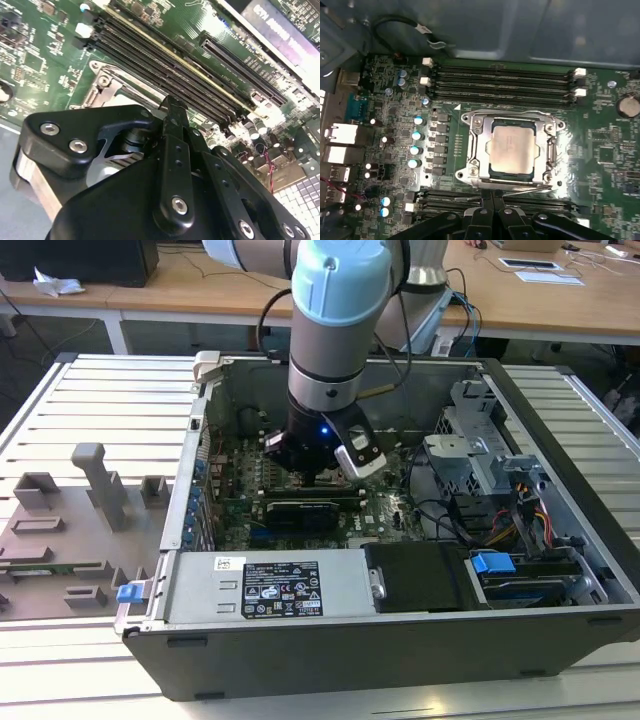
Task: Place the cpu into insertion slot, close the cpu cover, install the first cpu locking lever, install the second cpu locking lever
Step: 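Install the second cpu locking lever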
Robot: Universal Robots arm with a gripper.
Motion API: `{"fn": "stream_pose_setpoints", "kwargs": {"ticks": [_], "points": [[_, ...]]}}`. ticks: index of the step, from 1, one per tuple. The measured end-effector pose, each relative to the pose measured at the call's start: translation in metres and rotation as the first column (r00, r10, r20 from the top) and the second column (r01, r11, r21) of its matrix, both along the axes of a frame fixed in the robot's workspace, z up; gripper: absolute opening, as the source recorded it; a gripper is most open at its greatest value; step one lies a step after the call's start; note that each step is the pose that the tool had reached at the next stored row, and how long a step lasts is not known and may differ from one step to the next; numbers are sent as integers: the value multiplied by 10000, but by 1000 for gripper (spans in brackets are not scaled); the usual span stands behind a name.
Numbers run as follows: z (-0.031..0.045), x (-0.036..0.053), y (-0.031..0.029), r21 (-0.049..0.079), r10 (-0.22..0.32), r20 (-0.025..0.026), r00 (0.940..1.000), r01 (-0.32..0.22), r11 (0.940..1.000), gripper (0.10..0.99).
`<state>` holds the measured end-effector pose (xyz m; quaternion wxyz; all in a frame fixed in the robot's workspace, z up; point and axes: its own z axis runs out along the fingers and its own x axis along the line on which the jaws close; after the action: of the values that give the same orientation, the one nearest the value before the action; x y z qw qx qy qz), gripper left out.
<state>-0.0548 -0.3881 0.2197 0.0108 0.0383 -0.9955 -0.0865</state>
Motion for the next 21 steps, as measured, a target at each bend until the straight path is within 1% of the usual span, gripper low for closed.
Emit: {"fn": "stream_pose_setpoints", "kwargs": {"ticks": [2, 4, 6, 8, 12, 14, 16, 18, 19, 21], "points": [[-29, -16, 0, 0, 0, 0, 10000, 0, 10000, 106], [-55, -52, 0, -1, 1, 0, 10000, -1, 10000, 106], [-64, -105, 0, 12, 0, 0, 10000, 0, 10000, 106], [-92, -184, 0, 23, 9, 0, 10000, -9, 10000, 106], [-133, -254, 1, 60, 264, 2, 9997, -264, 9996, 106], [-147, -259, 23, 72, 326, -1, 9995, -326, 9994, 106], [-175, -260, 83, 112, 395, 1, 9992, -395, 9992, 106], [-199, -260, 107, 121, 437, 4, 9990, -437, 9990, 106], [-211, -260, 130, 127, 471, 0, 9989, -471, 9988, 106], [-220, -264, 140, 133, 508, 1, 9987, -508, 9986, 106]]}}
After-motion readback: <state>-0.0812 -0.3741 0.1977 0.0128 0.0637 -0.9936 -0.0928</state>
